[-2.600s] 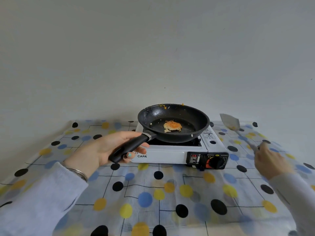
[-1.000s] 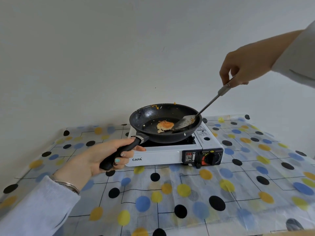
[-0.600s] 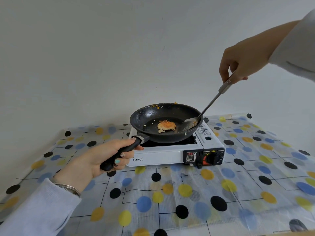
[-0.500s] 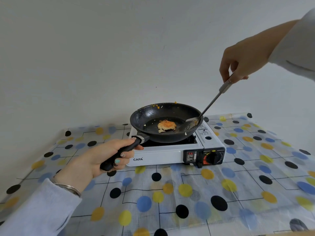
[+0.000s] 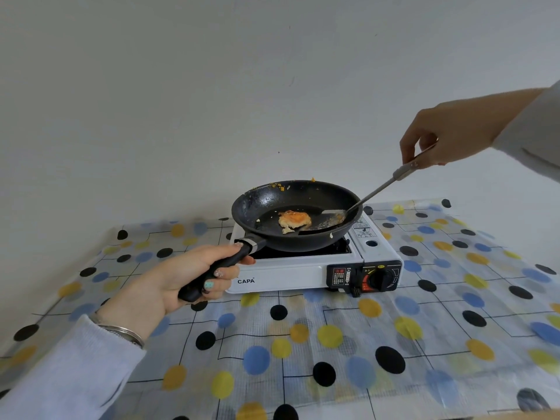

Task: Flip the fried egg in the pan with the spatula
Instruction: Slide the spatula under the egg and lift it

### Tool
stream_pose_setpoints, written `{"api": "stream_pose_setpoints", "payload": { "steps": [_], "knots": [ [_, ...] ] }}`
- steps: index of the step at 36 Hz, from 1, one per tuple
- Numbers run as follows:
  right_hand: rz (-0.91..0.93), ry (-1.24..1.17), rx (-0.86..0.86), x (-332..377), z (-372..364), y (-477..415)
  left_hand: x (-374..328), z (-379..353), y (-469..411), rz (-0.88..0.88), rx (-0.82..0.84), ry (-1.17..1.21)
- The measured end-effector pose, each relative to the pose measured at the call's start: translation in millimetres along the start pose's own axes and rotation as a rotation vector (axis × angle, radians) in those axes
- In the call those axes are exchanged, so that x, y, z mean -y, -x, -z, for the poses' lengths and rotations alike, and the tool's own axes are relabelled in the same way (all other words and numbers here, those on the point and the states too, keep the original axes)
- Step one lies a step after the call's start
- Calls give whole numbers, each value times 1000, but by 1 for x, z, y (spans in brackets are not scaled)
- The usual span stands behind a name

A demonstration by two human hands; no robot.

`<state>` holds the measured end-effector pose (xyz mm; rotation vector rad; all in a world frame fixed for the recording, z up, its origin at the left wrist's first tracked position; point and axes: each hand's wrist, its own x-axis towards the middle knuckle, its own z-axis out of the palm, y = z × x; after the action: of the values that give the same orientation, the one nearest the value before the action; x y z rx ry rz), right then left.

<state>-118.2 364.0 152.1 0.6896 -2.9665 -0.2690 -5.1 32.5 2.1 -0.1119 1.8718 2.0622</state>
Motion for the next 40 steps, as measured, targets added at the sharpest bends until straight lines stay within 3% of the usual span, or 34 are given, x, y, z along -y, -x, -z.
{"api": "stream_pose_setpoints", "payload": {
  "steps": [8, 40],
  "knots": [
    [11, -173, -21, -2, -10, 1, 0, 1, -1, -5, 1, -16],
    [37, -321, -208, 21, -83, -24, 3, 7, -5, -24, 64, 7]
  ]
}}
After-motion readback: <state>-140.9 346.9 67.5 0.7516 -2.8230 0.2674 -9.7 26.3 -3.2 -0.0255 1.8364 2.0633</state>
